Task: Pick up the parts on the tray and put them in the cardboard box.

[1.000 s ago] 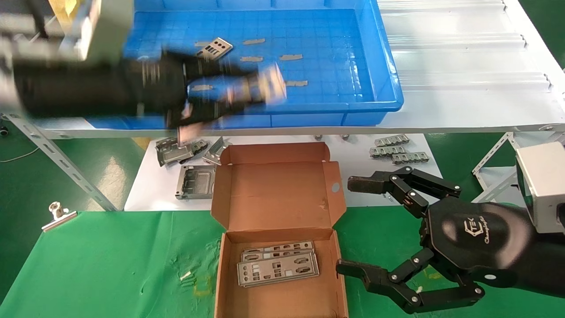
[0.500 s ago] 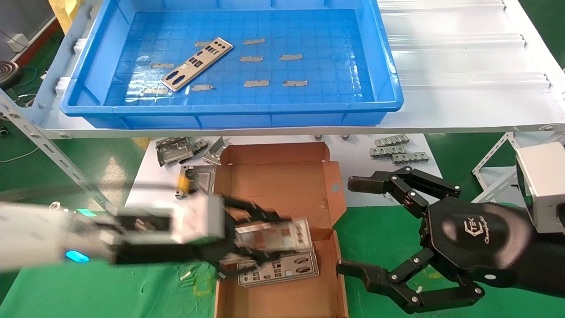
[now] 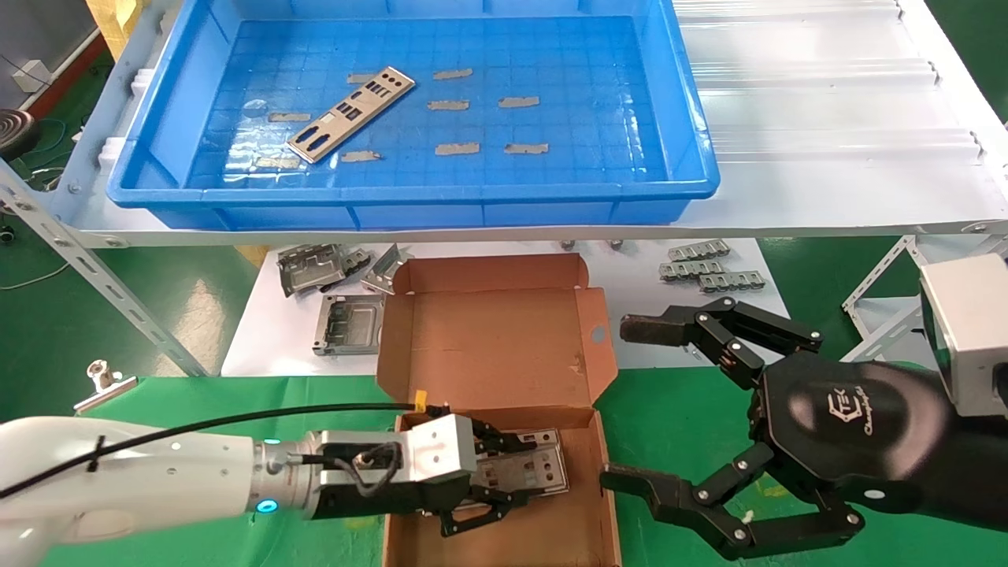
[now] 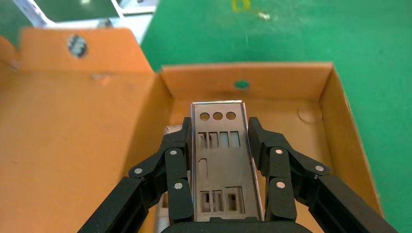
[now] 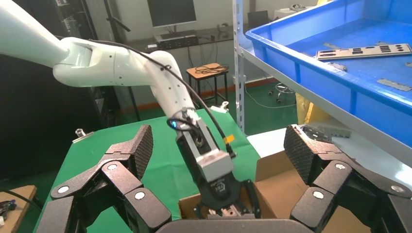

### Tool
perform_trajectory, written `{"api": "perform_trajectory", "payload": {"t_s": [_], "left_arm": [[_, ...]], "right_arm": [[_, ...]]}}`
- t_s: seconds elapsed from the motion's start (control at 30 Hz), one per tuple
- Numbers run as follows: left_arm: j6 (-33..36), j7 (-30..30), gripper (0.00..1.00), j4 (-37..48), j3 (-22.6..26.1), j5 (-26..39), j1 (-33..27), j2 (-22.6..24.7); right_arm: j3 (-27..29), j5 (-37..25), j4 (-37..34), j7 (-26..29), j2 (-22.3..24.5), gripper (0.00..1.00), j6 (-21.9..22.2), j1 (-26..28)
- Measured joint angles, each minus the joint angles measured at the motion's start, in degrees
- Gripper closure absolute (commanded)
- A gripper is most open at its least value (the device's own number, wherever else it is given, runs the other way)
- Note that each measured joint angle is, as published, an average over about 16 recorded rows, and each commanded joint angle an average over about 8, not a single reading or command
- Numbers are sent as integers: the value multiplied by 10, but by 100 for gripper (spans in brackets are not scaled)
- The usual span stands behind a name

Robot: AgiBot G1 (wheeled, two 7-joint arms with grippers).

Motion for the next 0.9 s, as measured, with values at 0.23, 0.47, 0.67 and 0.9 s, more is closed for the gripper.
{"api": "perform_trajectory", "payload": {"t_s": [0.23, 0.47, 0.67, 0.9], "left_arm": [[3, 37, 0, 37, 4, 7, -3, 14], [15, 75, 0, 61, 3, 5, -9, 20], [36, 79, 0, 68, -3, -11, -16, 14], [98, 26, 0, 76, -17, -64, -20, -3]], "right_arm": [[0, 0, 0, 0, 0, 0, 0, 0], [0, 0, 0, 0, 0, 0, 0, 0], [0, 0, 0, 0, 0, 0, 0, 0], [0, 0, 0, 0, 0, 0, 0, 0]]}}
